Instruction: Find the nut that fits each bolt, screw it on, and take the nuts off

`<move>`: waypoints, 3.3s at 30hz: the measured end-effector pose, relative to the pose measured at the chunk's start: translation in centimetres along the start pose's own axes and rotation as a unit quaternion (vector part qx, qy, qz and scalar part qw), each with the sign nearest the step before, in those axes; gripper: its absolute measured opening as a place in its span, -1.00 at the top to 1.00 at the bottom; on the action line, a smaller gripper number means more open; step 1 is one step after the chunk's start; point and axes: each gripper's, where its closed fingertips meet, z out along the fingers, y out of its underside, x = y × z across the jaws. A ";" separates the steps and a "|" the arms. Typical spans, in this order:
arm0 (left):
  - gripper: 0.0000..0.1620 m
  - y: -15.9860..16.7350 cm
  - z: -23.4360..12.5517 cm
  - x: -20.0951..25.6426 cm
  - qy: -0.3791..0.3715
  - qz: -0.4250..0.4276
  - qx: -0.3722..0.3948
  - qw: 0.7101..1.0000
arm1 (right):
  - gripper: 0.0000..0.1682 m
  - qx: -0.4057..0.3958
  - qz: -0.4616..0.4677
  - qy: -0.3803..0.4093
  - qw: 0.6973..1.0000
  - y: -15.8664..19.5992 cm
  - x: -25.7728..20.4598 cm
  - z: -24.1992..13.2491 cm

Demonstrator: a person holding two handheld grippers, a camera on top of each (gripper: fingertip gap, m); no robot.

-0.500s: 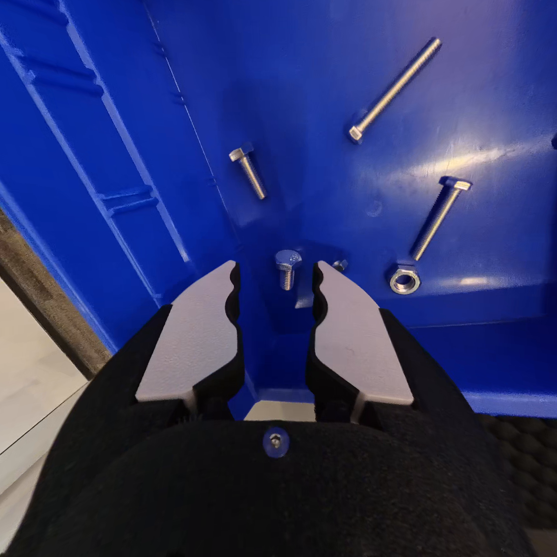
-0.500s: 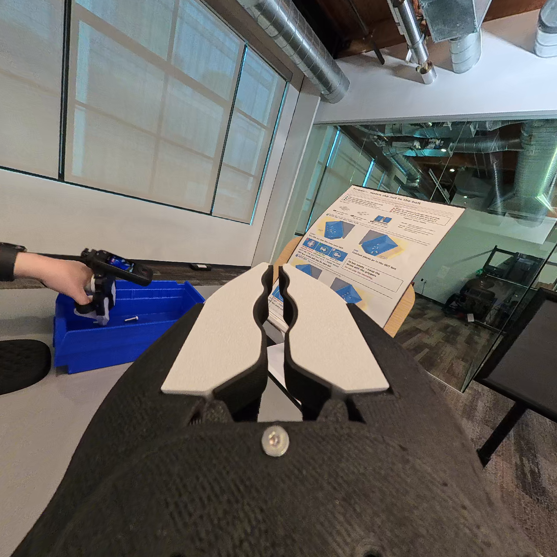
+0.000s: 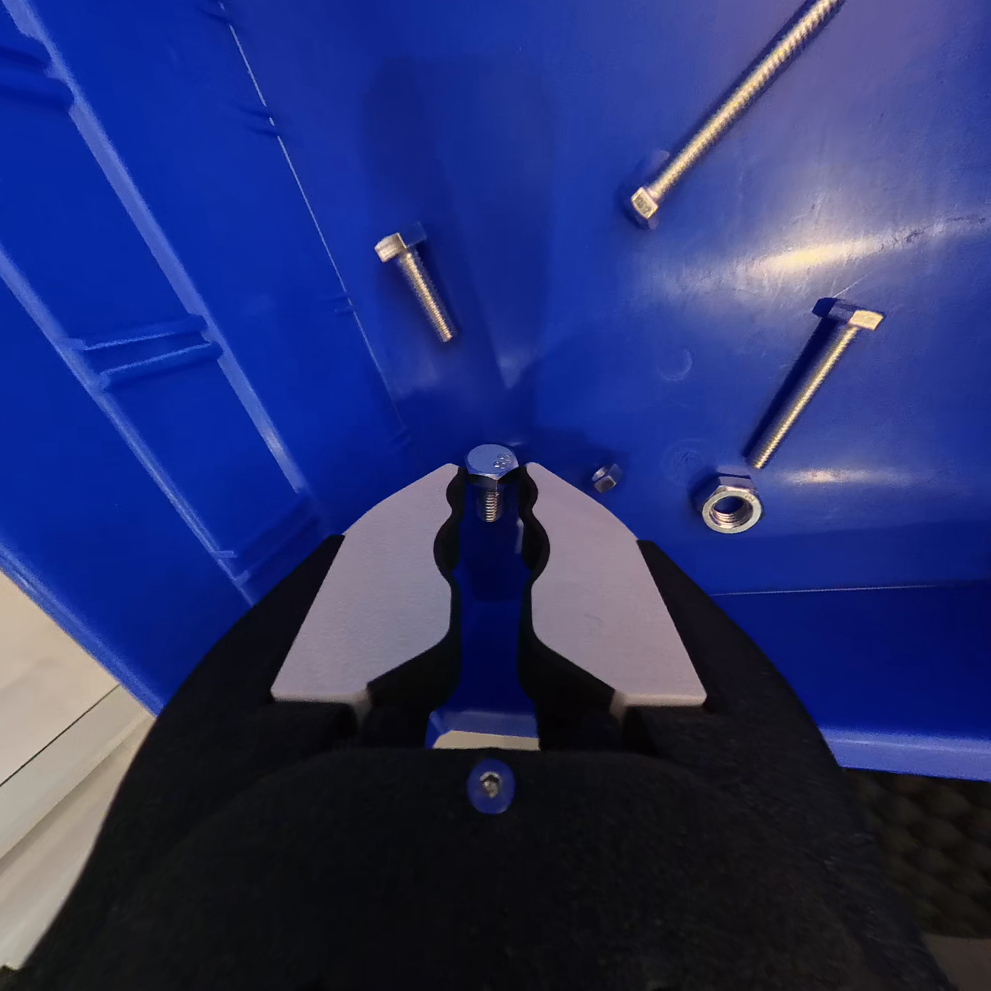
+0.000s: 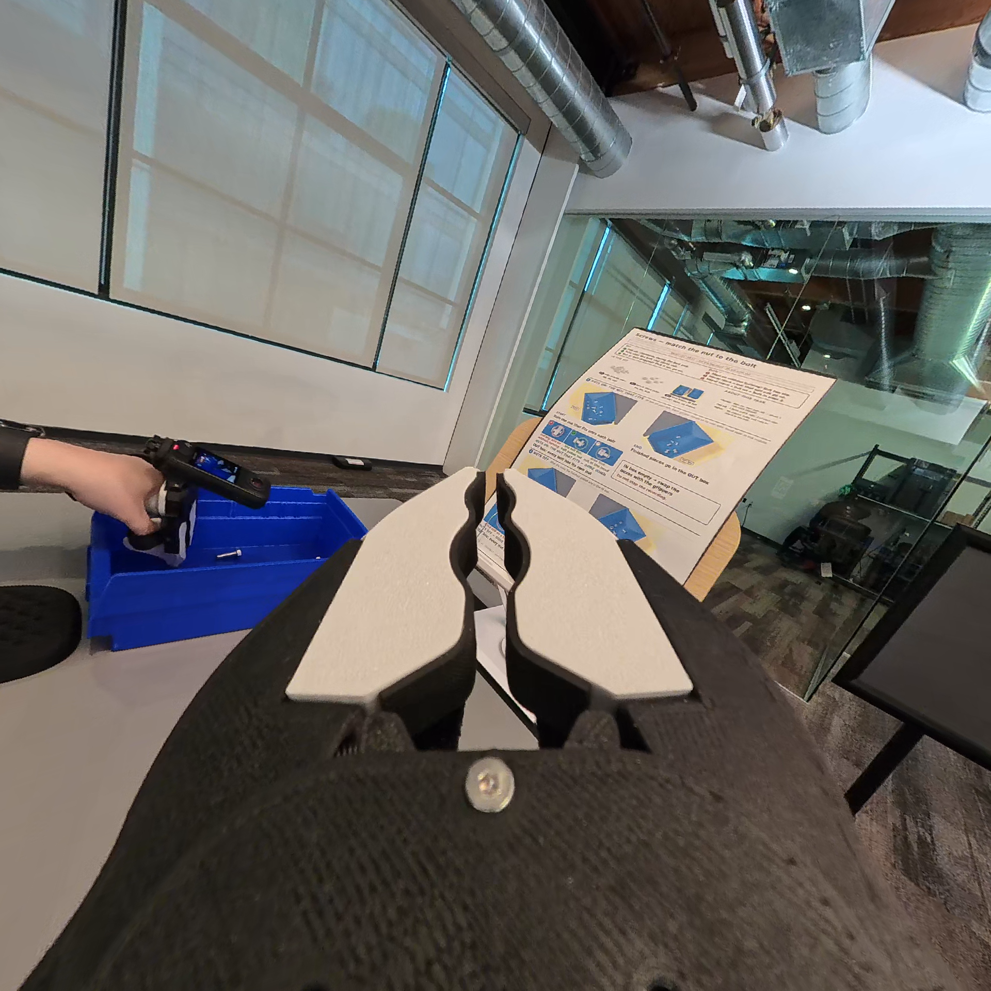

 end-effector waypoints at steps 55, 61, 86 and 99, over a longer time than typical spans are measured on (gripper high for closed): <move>0.34 -4.1 -22.4 11.6 0.255 0.084 0.464 0.844 | 0.87 -0.576 0.018 -0.290 0.764 26.7 -16.6 4.6; 0.36 0.4 -19.5 5.5 0.211 0.050 0.441 0.871 | 0.87 -0.714 -0.201 -0.340 0.578 31.0 -11.2 0.5; 0.36 4.0 -15.8 2.6 0.217 0.021 0.420 0.881 | 0.59 -0.752 -0.340 -0.392 0.408 33.0 -11.9 -0.2; 0.51 1.6 -10.1 3.2 0.096 0.126 0.258 0.953 | 0.57 -0.454 -0.114 -0.312 0.827 19.5 -13.2 3.5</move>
